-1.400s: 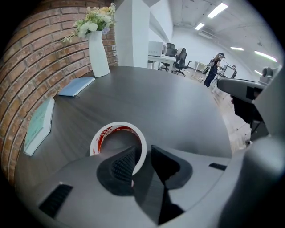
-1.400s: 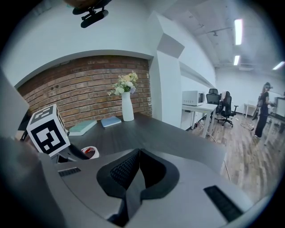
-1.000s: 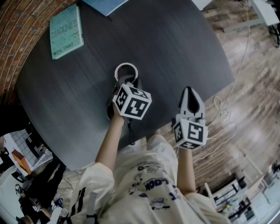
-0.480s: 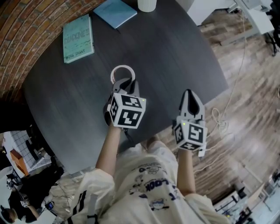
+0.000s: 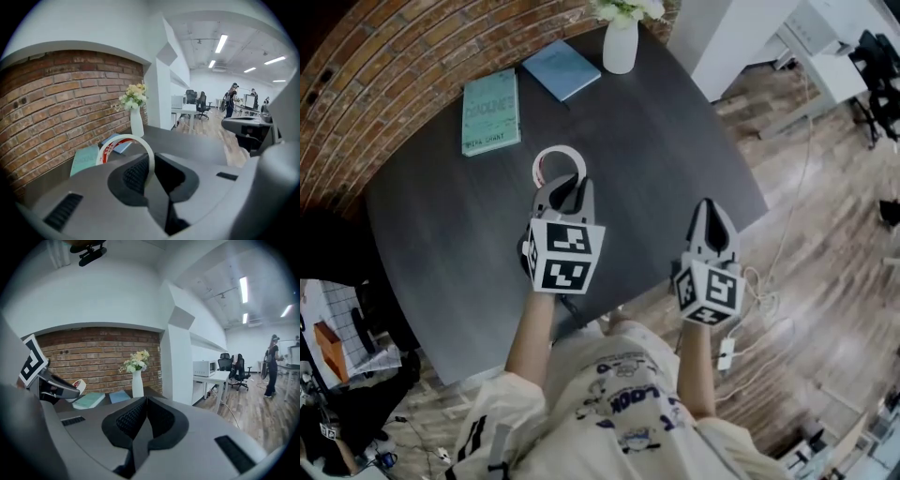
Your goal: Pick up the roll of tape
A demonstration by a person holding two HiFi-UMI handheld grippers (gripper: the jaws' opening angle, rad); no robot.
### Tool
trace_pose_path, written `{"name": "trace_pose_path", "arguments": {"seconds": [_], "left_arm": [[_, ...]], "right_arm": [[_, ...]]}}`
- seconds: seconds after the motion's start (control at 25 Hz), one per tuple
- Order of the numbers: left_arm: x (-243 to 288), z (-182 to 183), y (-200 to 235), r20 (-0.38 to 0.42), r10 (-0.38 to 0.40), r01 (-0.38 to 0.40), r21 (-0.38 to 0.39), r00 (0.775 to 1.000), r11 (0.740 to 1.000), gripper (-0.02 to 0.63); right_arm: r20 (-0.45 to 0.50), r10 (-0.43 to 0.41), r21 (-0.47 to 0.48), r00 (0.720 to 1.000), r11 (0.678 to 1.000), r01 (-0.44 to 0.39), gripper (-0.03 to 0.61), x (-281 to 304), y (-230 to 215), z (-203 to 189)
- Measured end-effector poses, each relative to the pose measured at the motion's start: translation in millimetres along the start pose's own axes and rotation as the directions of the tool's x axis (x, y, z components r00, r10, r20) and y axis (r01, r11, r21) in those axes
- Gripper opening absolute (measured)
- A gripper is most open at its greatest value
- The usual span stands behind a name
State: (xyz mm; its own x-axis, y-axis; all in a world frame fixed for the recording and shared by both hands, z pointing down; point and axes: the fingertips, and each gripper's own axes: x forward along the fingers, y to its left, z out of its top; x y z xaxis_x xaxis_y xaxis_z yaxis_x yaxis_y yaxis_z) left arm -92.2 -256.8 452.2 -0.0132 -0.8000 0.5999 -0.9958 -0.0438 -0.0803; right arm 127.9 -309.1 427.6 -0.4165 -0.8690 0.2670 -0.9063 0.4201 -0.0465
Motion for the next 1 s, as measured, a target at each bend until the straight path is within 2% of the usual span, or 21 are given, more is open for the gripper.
{"name": "trace_pose_path", "arguments": {"seconds": [0.2,0.48,0.72,1.0], "left_arm": [[-27.2,31.3,13.4,0.139,0.027,-0.025,-0.015,0.99,1.0,0.04],[-57.0,61.4,27.9,0.3,0.085,-0.071,-0.06,0.95,0.996,0.04],[-67.7,70.1,32.8,0.368,0.102,-0.079,-0.078,0.924,0.994,0.04],[-74.3,75.2,34.7,0.402,0.094,-0.066,-0.085,0.911,0.994,0.04]], "right_arm": [[0.074,0.009,-0.015,0.997,1.0,-0.008,0.005,-0.4,5.6,29.3],[0.14,0.021,-0.027,0.99,0.999,-0.018,0.005,-0.1,13.1,51.3],[0.177,0.032,-0.044,0.984,0.999,-0.025,0.005,0.5,16.6,66.7],[0.192,0.028,-0.045,0.981,0.999,-0.019,0.004,0.9,19.5,74.6]]}}
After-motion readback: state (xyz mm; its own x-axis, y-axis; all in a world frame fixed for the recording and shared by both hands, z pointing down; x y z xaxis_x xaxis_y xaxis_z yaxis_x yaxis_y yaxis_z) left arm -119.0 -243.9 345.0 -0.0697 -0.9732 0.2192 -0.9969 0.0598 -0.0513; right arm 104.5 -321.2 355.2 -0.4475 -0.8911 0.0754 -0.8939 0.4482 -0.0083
